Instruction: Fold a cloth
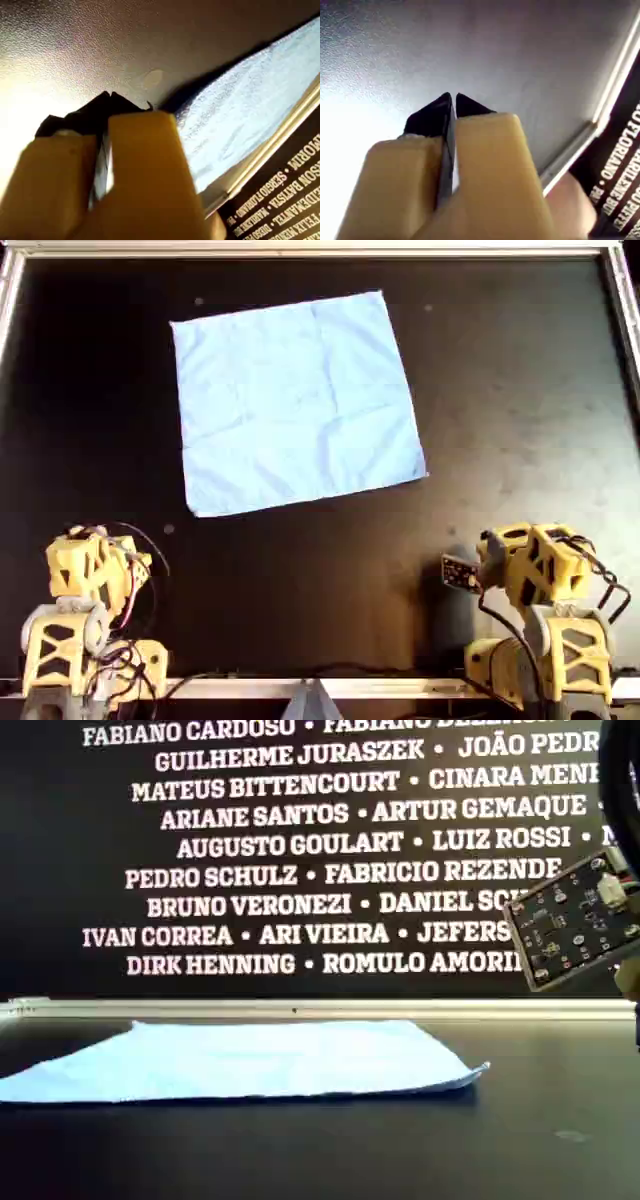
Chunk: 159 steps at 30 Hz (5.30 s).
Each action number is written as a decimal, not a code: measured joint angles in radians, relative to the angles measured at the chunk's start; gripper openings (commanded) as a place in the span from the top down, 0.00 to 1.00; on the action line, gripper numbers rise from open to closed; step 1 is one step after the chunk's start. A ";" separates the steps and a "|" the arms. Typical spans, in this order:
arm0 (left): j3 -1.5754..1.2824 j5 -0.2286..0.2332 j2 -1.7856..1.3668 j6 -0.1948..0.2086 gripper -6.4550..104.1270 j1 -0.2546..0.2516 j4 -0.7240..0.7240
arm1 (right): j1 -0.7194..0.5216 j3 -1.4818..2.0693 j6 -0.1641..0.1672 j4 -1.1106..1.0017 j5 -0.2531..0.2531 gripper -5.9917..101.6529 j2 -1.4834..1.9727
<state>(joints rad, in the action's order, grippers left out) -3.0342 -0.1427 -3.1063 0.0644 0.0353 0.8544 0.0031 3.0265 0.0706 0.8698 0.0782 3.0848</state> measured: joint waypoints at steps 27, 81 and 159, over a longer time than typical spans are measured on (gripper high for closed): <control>0.000 0.000 0.000 0.000 0.95 0.000 0.000 | 0.002 0.000 0.000 0.000 -0.002 0.92 0.000; 0.000 -0.002 0.000 0.006 0.29 -0.333 -0.173 | 0.011 -0.069 0.003 -0.130 0.141 0.44 -0.126; 0.618 0.227 1.336 0.006 0.28 -0.397 -0.560 | 0.275 -1.169 0.060 -0.376 0.069 0.43 -1.773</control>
<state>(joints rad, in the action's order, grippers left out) -2.4160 0.0844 -1.7702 0.0706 -0.3620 0.2945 0.2777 1.8577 0.1304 0.4939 0.1473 1.3116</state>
